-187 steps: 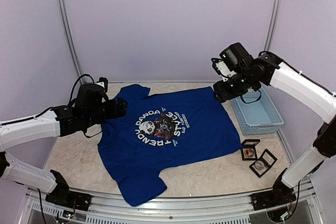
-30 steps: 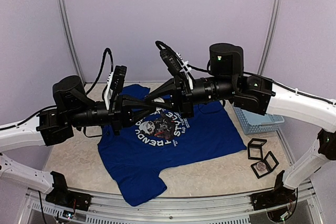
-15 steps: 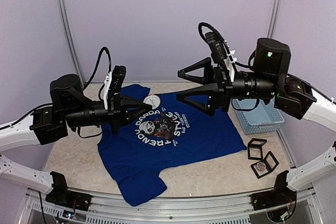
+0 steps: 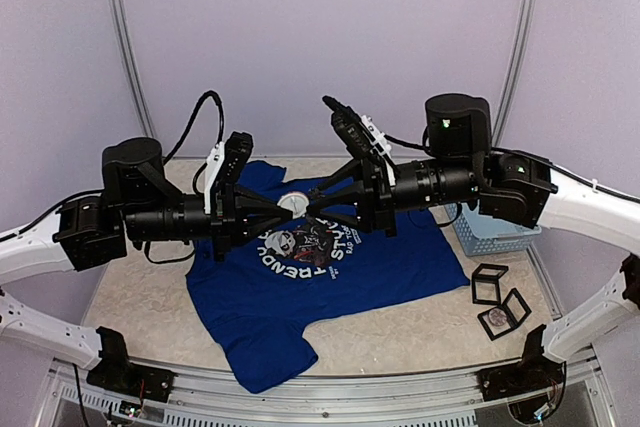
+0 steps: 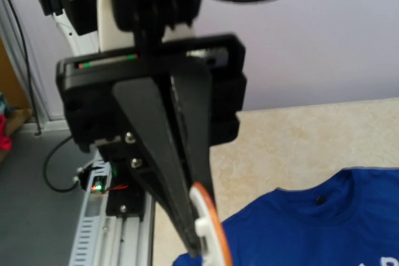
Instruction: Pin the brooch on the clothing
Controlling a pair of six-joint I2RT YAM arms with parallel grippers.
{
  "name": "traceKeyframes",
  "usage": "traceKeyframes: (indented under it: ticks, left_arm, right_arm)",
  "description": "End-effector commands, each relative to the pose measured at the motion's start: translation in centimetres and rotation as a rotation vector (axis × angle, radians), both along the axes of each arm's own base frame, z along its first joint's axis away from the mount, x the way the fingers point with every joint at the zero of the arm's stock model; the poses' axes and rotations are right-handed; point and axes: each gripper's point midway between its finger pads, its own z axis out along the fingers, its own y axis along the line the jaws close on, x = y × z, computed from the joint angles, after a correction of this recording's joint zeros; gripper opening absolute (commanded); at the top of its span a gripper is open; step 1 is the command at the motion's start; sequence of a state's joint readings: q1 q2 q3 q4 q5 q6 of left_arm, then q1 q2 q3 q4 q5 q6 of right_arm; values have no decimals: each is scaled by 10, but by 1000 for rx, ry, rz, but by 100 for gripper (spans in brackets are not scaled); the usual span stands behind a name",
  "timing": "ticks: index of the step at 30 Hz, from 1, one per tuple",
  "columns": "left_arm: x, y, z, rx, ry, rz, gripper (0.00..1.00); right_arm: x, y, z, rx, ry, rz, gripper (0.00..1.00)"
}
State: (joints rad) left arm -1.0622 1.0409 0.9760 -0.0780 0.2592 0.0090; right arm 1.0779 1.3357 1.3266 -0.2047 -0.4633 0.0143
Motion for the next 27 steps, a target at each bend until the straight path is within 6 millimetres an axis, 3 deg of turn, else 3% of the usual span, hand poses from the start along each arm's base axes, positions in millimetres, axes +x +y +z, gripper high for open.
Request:
traceKeyframes:
  ticks: [1,7,11,19,26,27]
  left_arm:
    - [-6,-2,8,-18,-20,-27,0]
    - [-13,-3,12,-58,-22,-65,0]
    - [-15,-3,12,-60,-21,-80,0]
    - [-20,-4,11,-60,-17,-106,0]
    - [-21,-4,10,-54,-13,-110,0]
    - [-18,-2,10,-48,-13,-91,6]
  right_arm:
    - [-6,4,0,7,1,35,26]
    - [-7,7,-8,24,23,47,13]
    - [-7,9,-9,18,29,53,14]
    - [-9,16,-10,29,32,85,0]
    - [-15,11,-6,36,13,111,0]
    - [-12,8,-9,18,7,84,0]
